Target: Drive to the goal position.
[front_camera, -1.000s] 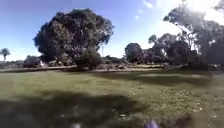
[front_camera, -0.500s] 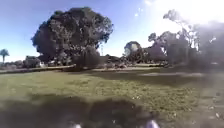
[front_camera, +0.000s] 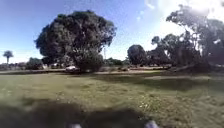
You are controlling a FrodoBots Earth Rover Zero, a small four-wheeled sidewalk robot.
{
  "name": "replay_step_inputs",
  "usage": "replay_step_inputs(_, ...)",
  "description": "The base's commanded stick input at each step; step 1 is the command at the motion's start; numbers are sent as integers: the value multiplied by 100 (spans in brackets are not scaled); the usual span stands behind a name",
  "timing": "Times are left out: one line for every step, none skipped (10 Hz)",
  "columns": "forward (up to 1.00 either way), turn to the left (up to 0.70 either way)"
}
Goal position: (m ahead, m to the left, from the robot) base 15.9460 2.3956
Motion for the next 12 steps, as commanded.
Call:
replay_step_inputs(70,-1)
replay_step_inputs(70,-20)
replay_step_inputs(70,-34)
replay_step_inputs(70,-33)
replay_step_inputs(70,-34)
replay_step_inputs(70,-33)
replay_step_inputs(70,-22)
replay_step_inputs(70,-11)
replay_step_inputs(70,0)
replay_step_inputs(70,0)
replay_step_inputs(70,0)
replay_step_inputs(70,0)
